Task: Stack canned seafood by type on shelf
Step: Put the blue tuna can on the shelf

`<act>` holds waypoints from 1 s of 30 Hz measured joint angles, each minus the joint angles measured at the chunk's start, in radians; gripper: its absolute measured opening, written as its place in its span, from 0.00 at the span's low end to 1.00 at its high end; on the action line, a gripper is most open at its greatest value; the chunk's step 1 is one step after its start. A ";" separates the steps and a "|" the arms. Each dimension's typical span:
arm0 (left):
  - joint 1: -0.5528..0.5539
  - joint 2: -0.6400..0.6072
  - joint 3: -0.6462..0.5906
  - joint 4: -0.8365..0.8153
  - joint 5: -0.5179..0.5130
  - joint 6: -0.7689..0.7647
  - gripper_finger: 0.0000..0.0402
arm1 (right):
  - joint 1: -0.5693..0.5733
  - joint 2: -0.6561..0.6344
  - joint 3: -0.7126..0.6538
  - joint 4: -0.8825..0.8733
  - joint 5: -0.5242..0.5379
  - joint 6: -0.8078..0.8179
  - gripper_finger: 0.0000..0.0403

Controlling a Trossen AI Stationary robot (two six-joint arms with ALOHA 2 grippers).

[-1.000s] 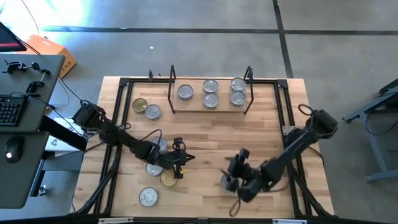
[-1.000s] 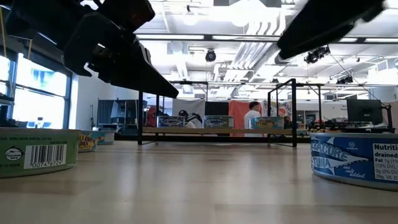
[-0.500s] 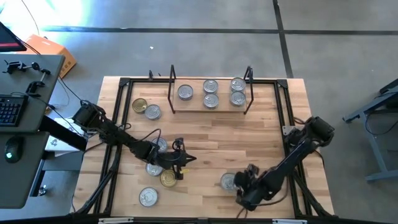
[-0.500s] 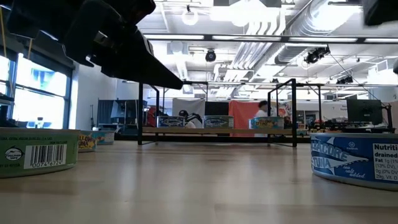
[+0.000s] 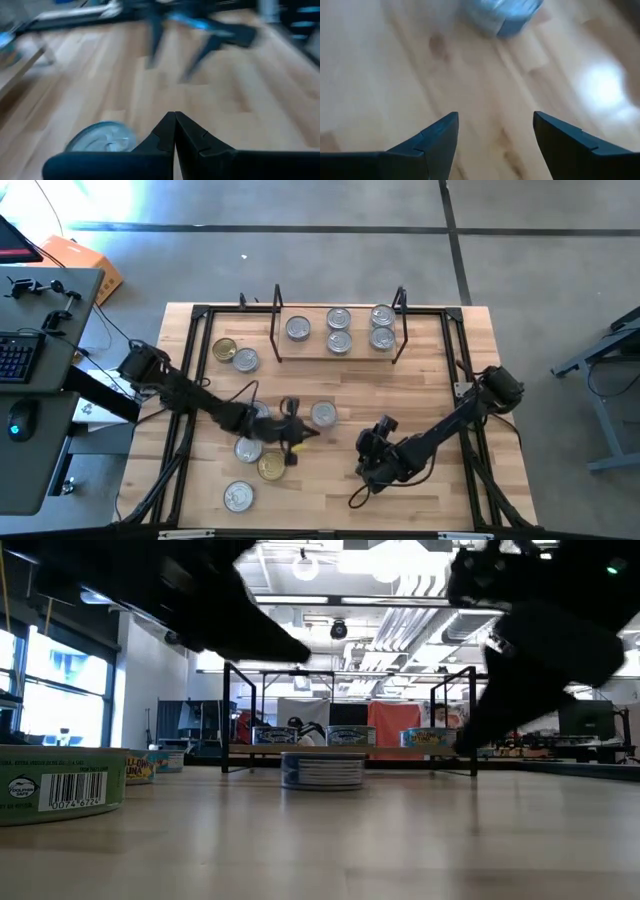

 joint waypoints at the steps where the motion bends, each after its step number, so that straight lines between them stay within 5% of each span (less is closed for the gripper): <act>1: 0.024 0.000 0.003 -0.027 -0.001 -0.026 0.00 | 0.000 0.005 -0.005 0.007 -0.011 -0.015 0.61; 11: 0.210 0.021 0.046 -0.421 -0.045 -0.208 0.00 | -0.100 0.068 -0.146 0.423 0.006 -0.014 0.61; 19: 0.200 0.085 0.046 -0.306 0.218 -0.189 0.00 | -0.194 0.084 -0.155 0.478 0.057 -0.095 0.61; 25: 0.097 0.002 0.046 -0.305 0.148 -0.185 0.00 | -0.210 0.059 -0.154 0.334 0.053 -0.017 0.61; 30: 0.050 -0.015 0.047 -0.278 0.023 -0.013 0.00 | -0.189 0.058 -0.156 0.317 0.072 0.008 0.61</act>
